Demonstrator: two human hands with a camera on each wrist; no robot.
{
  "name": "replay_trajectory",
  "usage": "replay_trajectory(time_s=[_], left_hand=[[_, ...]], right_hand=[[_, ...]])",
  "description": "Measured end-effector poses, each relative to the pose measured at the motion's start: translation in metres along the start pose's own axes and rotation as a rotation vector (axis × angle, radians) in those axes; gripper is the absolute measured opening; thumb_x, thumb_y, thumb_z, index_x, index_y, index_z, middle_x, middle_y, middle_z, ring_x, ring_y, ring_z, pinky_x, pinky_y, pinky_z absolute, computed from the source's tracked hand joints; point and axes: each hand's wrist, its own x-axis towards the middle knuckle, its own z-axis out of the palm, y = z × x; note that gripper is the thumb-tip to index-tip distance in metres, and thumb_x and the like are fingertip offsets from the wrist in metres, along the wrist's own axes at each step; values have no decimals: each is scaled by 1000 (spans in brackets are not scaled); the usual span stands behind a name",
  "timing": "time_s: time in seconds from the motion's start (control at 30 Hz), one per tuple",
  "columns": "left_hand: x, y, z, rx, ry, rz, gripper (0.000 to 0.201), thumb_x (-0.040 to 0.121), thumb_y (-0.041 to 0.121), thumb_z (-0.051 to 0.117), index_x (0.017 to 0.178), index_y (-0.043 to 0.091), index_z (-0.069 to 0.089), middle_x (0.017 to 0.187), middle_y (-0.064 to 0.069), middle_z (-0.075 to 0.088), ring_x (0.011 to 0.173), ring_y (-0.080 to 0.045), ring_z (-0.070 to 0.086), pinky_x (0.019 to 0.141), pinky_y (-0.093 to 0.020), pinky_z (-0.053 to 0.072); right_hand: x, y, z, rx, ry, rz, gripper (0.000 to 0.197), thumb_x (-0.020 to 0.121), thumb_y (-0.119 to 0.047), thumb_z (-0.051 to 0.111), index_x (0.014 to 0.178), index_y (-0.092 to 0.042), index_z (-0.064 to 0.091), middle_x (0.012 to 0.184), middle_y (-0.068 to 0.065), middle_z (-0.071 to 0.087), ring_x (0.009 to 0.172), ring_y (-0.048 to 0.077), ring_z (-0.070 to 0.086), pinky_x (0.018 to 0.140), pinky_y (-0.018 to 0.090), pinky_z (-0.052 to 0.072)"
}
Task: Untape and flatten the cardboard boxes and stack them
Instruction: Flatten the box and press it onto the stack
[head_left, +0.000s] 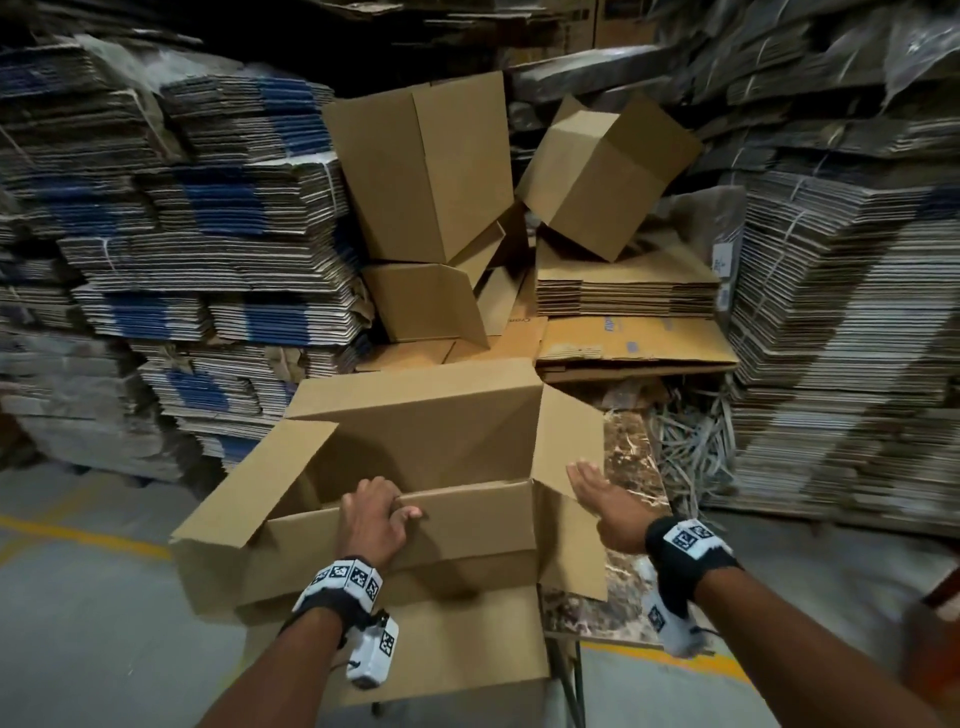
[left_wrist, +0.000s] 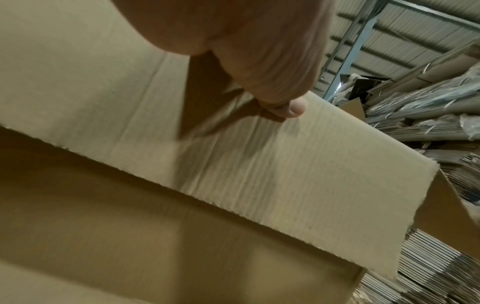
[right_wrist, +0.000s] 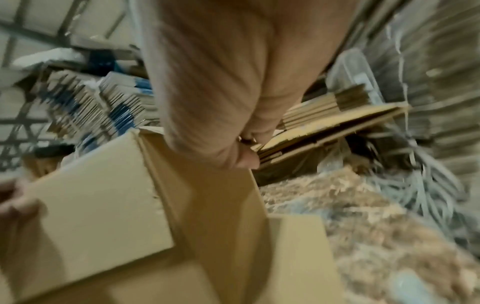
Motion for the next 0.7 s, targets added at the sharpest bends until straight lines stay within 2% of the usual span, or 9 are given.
replay_trajectory(time_s=[0.07, 0.17, 0.27, 0.33, 0.47, 0.53, 0.6, 0.63, 0.7], left_hand=[[-2, 9, 11, -24, -30, 16, 30, 88, 35, 75, 77, 27, 48, 87, 9, 50, 91, -22, 48, 86, -38, 31], [1, 33, 21, -60, -41, 65, 31, 88, 34, 74, 77, 27, 46, 88, 9, 50, 92, -21, 46, 85, -38, 28], [9, 52, 26, -83, -61, 99, 27, 90, 36, 71, 81, 27, 48, 93, 9, 51, 96, -19, 45, 85, -35, 26], [14, 56, 29, -86, -88, 120, 24, 92, 40, 69, 85, 27, 49, 98, 9, 52, 100, -18, 45, 90, -35, 27], [16, 60, 37, -93, -156, 164, 22, 92, 45, 67, 95, 25, 58, 106, 8, 54, 107, -19, 46, 95, -38, 28], [15, 57, 38, -93, -168, 191, 25, 92, 45, 66, 101, 23, 62, 110, 6, 56, 109, -19, 45, 95, -37, 28], [13, 49, 35, -107, -136, 216, 28, 92, 45, 67, 107, 22, 64, 111, 5, 55, 109, -19, 44, 94, -35, 27], [13, 44, 33, -125, -124, 220, 30, 91, 45, 68, 110, 22, 65, 111, 5, 55, 108, -19, 44, 94, -34, 28], [10, 36, 27, -189, -126, 202, 35, 88, 44, 73, 114, 21, 66, 111, 7, 55, 108, -17, 44, 97, -34, 33]], right_hand=[[2, -6, 15, 149, -46, 39, 93, 92, -15, 52, 162, -23, -7, 170, 6, -2, 156, 25, 14, 123, 34, 18], [5, -23, 31, 640, 90, 78, 96, 89, -60, 61, 161, -35, 3, 153, 2, 49, 132, 22, 55, 107, 29, 44], [13, -32, 48, 733, 371, 205, 82, 86, -59, 71, 149, -20, 35, 131, 1, 66, 113, 18, 65, 89, 24, 52], [17, -31, 56, 632, 443, 299, 63, 91, -54, 68, 137, -15, 50, 122, 6, 69, 110, 24, 65, 88, 31, 53], [14, -25, 63, 542, 515, 383, 43, 94, -46, 67, 118, -10, 64, 104, 12, 73, 100, 31, 68, 85, 40, 57], [11, -24, 62, 530, 536, 394, 46, 91, -46, 71, 121, -12, 64, 106, 11, 74, 98, 29, 70, 83, 37, 58], [10, -27, 58, 572, 581, 395, 70, 83, -47, 79, 140, -21, 50, 127, 7, 67, 111, 26, 67, 93, 36, 57], [13, -31, 56, 505, 614, 398, 85, 79, -49, 81, 148, -24, 39, 142, 8, 57, 127, 28, 57, 106, 40, 49], [16, -46, 47, 211, 615, 380, 106, 80, -52, 78, 160, -24, 14, 166, 11, 19, 154, 31, 17, 126, 43, 11]])
